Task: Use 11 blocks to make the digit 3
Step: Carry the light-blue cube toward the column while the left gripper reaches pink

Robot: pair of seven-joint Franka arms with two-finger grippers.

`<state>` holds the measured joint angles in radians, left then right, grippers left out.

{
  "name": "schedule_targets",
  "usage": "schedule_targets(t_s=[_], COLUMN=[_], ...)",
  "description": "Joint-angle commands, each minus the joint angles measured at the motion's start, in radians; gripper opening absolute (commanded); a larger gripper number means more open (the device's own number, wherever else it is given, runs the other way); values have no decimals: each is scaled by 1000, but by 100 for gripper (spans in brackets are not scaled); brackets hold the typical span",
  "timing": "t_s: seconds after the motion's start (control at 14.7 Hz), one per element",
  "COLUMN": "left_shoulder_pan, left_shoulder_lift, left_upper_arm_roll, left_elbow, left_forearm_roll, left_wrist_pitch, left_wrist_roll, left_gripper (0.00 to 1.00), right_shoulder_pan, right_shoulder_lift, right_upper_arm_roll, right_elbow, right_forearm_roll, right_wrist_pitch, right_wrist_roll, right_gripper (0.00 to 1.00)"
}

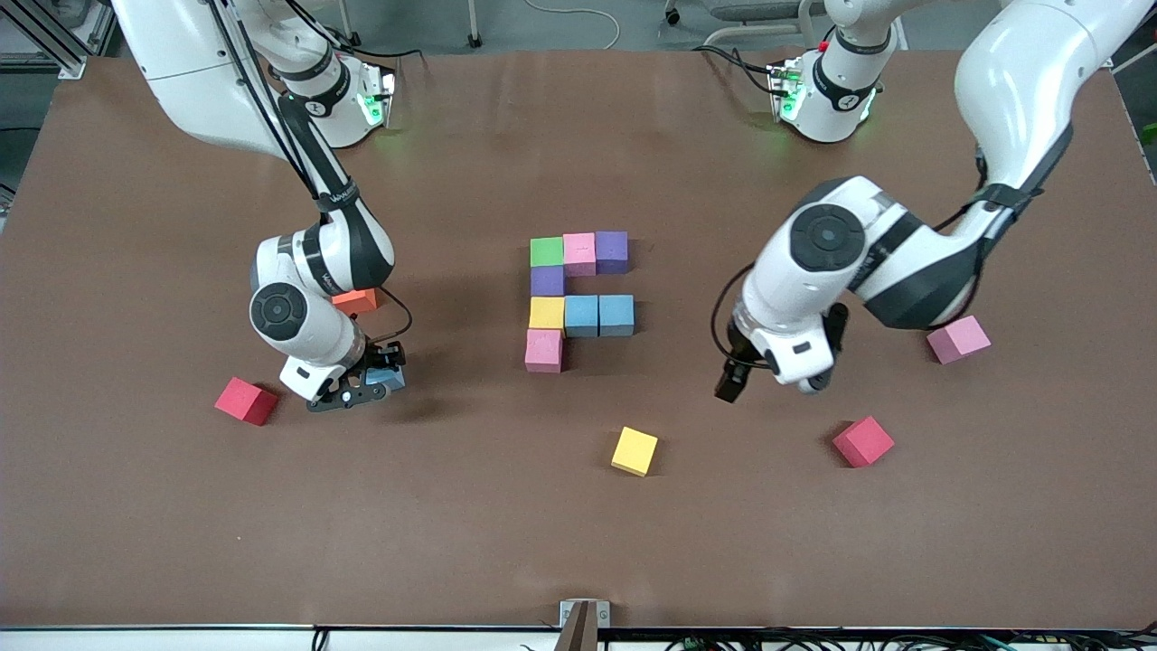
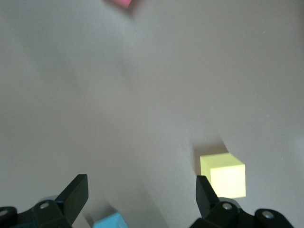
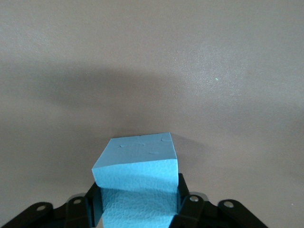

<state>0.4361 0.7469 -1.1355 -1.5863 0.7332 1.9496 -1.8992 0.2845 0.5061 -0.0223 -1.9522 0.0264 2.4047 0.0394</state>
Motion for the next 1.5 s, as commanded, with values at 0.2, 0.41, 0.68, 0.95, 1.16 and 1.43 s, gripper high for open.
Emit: schedule_targets(t_s=[0.2, 0.41, 0.68, 0.95, 1.16, 1.43], left_shoulder_pan=[23, 32, 30, 23, 10, -81], left_shoulder_lift=[3, -1, -6, -73, -168, -315], left_upper_arm_roll=[0, 3, -7, 34, 138, 377], left_elbow=[129, 169, 224, 249, 247, 249], left_forearm_roll=[22, 17, 15, 0, -95, -298], left_wrist_pitch=[-138, -196, -291, -308, -305, -304], left_wrist_roll=[337, 460, 601, 760, 917, 1133], left_gripper=[100, 100, 100, 100, 100, 100], right_shoulder_pan=[80, 139, 209, 251, 284, 315], right_shoulder_lift=[12, 83, 198, 300, 368, 446], right_upper_arm_roll=[5, 7, 5, 5, 5, 5], right_elbow=[106, 267, 465, 610, 688, 812], right_forearm_roll=[13, 49, 56, 55, 55, 55], right_wrist_pitch=[-28, -120, -202, -220, -222, -304], right_wrist_roll=[198, 319, 450, 542, 596, 642], right_gripper=[0, 0, 0, 0, 0, 0])
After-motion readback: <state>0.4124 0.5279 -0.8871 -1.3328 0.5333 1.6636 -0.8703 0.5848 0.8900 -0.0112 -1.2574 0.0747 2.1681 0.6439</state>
